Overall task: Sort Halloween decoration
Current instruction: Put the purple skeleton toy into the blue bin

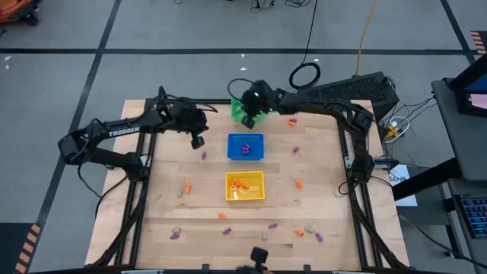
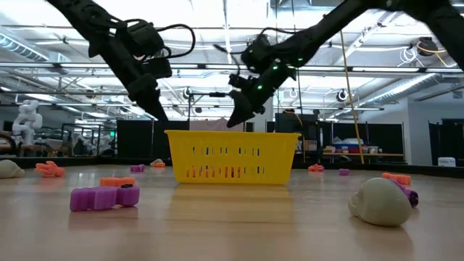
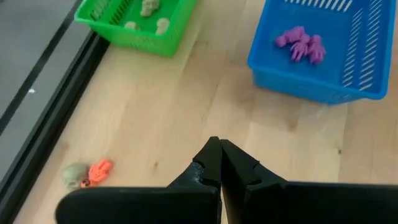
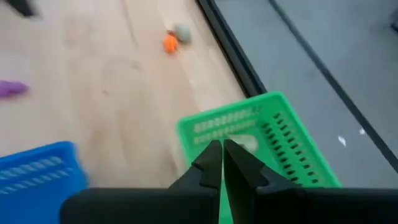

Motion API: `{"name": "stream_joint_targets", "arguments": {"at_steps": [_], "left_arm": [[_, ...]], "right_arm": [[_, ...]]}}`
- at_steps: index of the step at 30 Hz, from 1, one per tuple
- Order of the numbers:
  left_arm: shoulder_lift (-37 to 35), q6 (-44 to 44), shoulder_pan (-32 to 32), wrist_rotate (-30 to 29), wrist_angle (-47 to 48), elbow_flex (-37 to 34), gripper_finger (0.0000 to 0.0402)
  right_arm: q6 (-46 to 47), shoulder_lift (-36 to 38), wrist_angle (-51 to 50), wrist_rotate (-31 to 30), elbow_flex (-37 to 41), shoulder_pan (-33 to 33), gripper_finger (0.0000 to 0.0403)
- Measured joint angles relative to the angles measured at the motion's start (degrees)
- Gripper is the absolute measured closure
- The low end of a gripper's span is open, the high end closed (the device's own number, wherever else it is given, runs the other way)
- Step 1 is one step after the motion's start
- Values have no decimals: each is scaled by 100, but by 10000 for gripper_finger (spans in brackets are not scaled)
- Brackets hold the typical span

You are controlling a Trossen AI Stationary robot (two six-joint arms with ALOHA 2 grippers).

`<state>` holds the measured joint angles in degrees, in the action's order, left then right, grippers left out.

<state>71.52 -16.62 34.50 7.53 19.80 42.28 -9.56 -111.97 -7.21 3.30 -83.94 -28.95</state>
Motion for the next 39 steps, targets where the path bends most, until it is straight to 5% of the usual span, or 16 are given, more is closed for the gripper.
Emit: {"name": "stream_joint_targets", "arguments": {"at_steps": [8,16,22,33,39], "left_arm": [[247,-20,-131,-1,869,393,402],[254,985,-818,-14,1820,608,402],[254,2262,-1562,-553,2034,617,389],[1035,3870,-2279,-1765,2068,617,245],[1679,4181,-2289,-1824,1707,617,220]], "right_arm": [[577,1792,1608,-96,2333,668,402],[789,3370,1966,-1391,3766,1590,403],[838,3916,1944,-1935,4109,2123,403],[731,3873,1921,-2298,4135,2640,403],[645,3873,1939,-2303,4135,2794,403]]}}
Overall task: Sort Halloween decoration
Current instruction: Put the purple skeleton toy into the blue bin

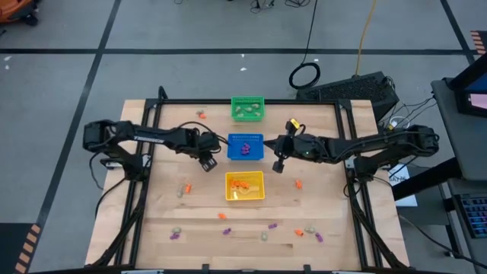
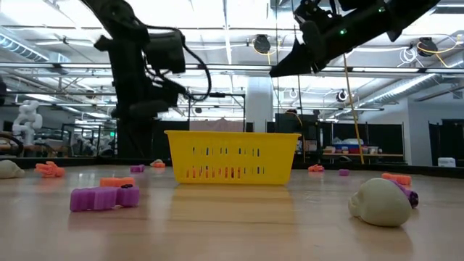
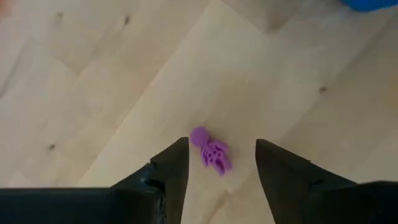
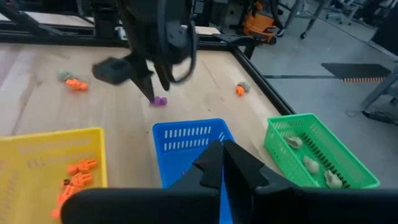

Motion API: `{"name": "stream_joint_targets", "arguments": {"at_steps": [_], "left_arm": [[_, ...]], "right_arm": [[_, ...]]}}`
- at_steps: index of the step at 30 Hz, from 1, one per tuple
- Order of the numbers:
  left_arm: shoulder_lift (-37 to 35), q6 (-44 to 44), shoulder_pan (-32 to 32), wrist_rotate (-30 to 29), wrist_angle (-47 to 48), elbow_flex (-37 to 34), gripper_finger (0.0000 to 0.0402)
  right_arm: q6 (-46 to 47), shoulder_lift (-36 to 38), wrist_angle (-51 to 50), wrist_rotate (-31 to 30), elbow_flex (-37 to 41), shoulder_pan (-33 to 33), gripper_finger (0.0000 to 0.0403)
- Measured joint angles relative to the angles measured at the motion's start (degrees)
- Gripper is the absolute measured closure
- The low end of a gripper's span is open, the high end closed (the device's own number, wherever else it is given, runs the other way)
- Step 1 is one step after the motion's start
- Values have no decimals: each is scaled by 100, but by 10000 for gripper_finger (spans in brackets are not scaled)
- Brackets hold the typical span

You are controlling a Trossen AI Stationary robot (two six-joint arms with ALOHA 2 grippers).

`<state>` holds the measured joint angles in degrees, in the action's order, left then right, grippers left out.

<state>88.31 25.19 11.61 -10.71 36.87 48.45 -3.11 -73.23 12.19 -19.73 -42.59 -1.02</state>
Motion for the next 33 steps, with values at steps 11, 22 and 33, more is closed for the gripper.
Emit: {"name": "stream_joint_targets", "arguments": {"at_steps": [11,22,33], "left_arm": [[590,-52,9,-141,-28,15,241],[536,-1085,-140,-55,20,0,390],[-396,-1225,-191,-27,77,392,384]], "right_arm": [[-70,0,-2,-1,0,77,403],[-125,0,-2,-4,-4,77,403],[-214,0,-2,-4,-7,77,403]]}}
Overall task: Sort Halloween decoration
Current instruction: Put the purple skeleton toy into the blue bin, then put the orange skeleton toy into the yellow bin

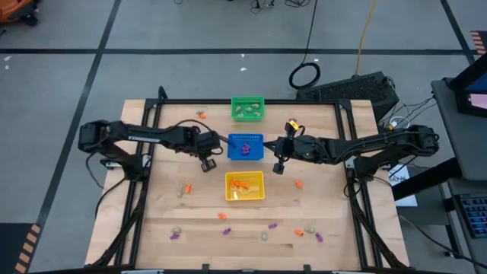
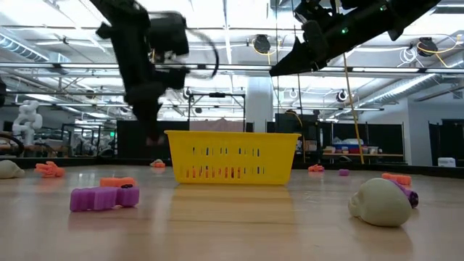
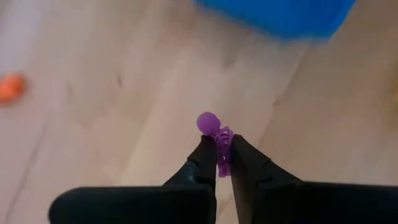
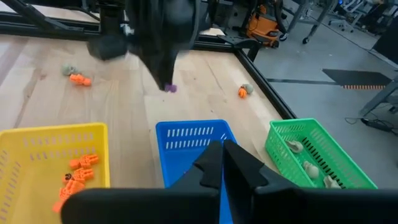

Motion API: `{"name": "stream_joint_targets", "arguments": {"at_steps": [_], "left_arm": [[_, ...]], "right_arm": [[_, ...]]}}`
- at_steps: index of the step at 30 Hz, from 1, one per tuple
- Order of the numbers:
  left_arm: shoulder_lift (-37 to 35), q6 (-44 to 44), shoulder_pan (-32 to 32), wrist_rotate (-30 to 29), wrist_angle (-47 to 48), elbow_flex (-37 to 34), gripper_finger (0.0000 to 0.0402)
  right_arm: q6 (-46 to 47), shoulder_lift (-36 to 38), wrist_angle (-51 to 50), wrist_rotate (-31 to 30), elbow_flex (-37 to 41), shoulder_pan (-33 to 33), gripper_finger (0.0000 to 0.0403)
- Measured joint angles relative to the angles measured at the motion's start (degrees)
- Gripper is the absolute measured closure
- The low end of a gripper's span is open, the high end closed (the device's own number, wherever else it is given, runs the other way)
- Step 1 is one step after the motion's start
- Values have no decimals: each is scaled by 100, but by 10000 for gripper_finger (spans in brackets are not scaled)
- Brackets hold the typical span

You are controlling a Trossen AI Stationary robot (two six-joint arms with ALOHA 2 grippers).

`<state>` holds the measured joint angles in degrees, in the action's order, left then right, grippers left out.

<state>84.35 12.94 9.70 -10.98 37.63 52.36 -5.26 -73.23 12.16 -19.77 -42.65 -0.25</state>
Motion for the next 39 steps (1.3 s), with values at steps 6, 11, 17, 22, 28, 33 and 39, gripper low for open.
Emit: {"name": "stream_joint_targets", "arguments": {"at_steps": [6,11,17,22,28,33,39], "left_arm": [[-138,-48,-171,64,-1131,250,384],[410,-272,-29,442,-1949,411,384],[1333,-490,189,779,-2218,823,384],[1815,-787,229,784,-2269,1168,384],[1867,-1081,228,776,-2280,1256,374],[1791,-1107,229,676,-2252,1250,324],[1793,-1379,146,394,-2658,1054,307]], "right_arm": [[-37,0,9,-106,-2,-11,403],[-20,0,24,-165,-2,-13,403],[-17,0,9,-164,-2,-13,403],[-15,0,-4,-164,-2,-13,403],[4,0,-46,-158,-2,-13,403],[123,48,-116,-144,-2,-4,403],[459,109,-281,-142,-2,46,403]]}}
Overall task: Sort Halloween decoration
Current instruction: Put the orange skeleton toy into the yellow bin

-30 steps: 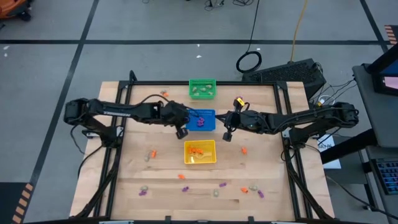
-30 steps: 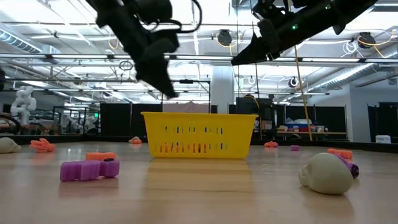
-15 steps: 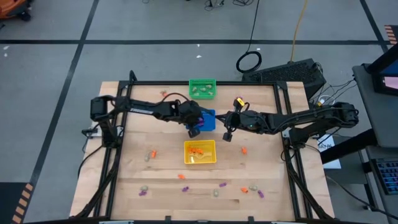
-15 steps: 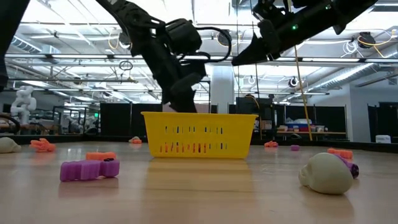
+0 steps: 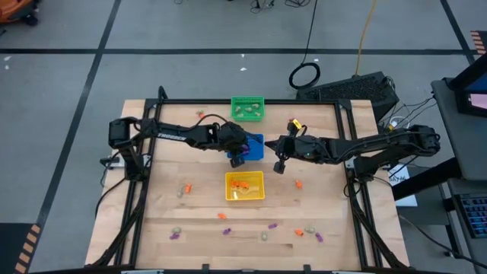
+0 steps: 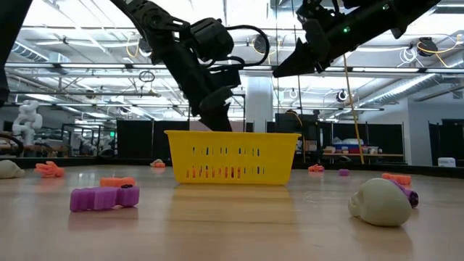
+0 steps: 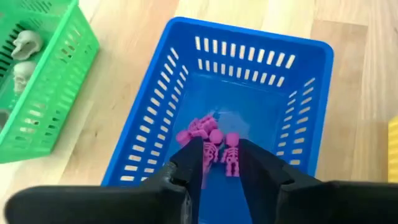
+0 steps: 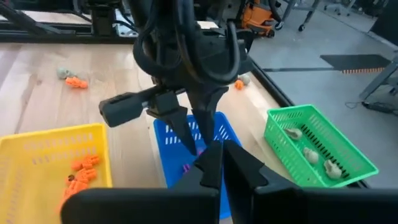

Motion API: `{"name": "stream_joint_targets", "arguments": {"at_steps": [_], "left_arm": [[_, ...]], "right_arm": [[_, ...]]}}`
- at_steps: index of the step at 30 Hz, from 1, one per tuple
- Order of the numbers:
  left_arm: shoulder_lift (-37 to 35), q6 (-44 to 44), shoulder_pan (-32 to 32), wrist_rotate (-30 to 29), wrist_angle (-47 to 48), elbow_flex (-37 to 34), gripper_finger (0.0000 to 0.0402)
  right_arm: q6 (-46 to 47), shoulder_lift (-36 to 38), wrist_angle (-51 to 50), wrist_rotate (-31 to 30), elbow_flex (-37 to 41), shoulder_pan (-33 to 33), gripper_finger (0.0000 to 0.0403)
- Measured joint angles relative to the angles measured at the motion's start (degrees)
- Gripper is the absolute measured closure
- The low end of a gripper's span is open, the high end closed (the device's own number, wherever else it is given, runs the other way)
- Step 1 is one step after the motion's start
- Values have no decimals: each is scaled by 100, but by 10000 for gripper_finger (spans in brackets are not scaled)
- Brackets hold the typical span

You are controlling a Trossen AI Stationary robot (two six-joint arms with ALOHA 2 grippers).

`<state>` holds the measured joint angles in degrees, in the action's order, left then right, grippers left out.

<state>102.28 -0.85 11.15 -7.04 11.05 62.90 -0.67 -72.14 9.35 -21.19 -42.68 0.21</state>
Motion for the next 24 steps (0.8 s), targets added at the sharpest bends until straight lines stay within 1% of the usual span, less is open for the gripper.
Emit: {"name": "stream_joint_targets", "arguments": {"at_steps": [4,6,10,12,15,19,21,24], "left_arm": [[0,-56,-23,-9,-114,-116,335],[-19,-112,-93,-135,-113,-152,352],[-516,-344,-418,-154,-138,-321,391],[-900,-357,-628,-141,147,-441,398],[-1428,-266,-1103,-170,732,-500,396],[-2011,267,-1936,-258,1745,-510,396],[-2159,613,-2375,-377,2151,-521,396],[-2218,1171,-2982,-377,2432,-516,396]], "right_arm": [[54,0,-142,2,0,107,403],[102,0,-151,1,0,184,403],[110,0,-215,0,0,370,403],[103,0,-219,0,0,443,403],[51,0,-229,0,0,514,403],[16,0,-246,0,0,523,403],[4,0,-233,0,0,518,403],[-37,0,-210,0,0,517,403]]}}
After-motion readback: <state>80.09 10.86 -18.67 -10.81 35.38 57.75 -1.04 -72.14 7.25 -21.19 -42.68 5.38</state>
